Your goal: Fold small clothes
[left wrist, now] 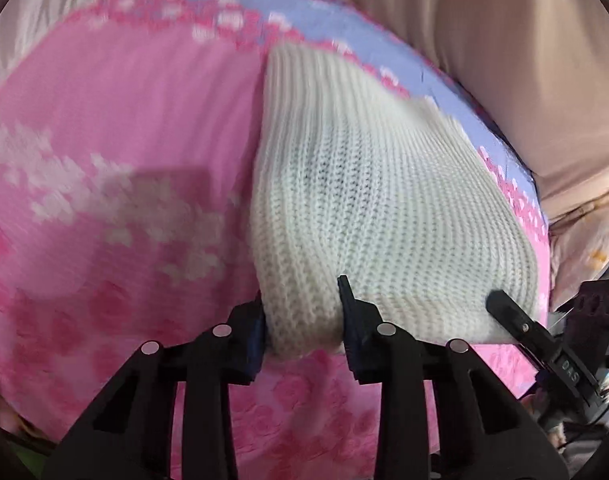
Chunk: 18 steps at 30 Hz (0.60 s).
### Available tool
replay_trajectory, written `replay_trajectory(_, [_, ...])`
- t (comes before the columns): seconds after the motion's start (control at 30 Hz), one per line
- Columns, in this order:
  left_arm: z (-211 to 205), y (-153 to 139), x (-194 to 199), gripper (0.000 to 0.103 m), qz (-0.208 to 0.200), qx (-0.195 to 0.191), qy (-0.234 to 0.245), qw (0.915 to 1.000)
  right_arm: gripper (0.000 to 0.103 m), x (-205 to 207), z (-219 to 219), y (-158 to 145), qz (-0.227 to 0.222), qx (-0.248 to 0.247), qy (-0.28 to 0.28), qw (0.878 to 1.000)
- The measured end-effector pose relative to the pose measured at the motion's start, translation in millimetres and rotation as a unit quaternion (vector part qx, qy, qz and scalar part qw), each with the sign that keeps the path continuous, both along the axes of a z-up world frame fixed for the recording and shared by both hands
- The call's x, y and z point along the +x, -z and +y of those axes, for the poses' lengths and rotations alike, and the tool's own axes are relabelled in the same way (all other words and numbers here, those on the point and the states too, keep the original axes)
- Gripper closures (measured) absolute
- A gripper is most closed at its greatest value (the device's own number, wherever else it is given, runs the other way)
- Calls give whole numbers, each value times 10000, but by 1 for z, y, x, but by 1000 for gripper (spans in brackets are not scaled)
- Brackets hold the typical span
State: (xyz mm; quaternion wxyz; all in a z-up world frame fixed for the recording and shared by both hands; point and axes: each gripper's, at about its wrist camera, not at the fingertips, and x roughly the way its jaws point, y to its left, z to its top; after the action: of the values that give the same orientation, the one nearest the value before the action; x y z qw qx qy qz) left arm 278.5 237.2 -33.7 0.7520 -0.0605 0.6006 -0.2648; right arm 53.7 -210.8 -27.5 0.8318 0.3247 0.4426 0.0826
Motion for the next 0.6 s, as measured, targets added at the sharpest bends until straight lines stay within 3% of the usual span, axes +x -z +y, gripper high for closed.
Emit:
replay_trajectory(0.1, [-7, 18, 1, 68, 33, 371, 95, 9993, 76, 2, 4, 50, 846, -659, 95, 9942])
replay_trajectory(0.13, [-7, 24, -2, 68, 67, 546, 66, 9985, 75, -3, 1, 58, 966, -519, 189, 9938])
replay_trajectory(0.2, [-6, 19, -13, 67, -74, 602, -17, 9982, 71, -17, -2, 40, 744, -376, 441, 9955])
replay_trajectory(0.3, [-8, -3, -36, 56, -617, 775, 22, 9951, 52, -35, 6, 0, 318, -1057, 455, 9928])
replay_trajectory(0.37, [-14, -10, -47, 50, -791, 871, 88, 9930, 47, -44, 15, -19, 107, -1444, 437, 9885])
replay_trajectory(0.5, [-22, -14, -55, 49, -1047, 1006, 115, 9893, 37, -46, 36, -38, -127, -2148, 467, 9755])
replay_trajectory(0.6, [-27, -18, -59, 48, -1356, 1138, 12, 9842, 36, -43, 35, -35, -217, -2345, 598, 9700])
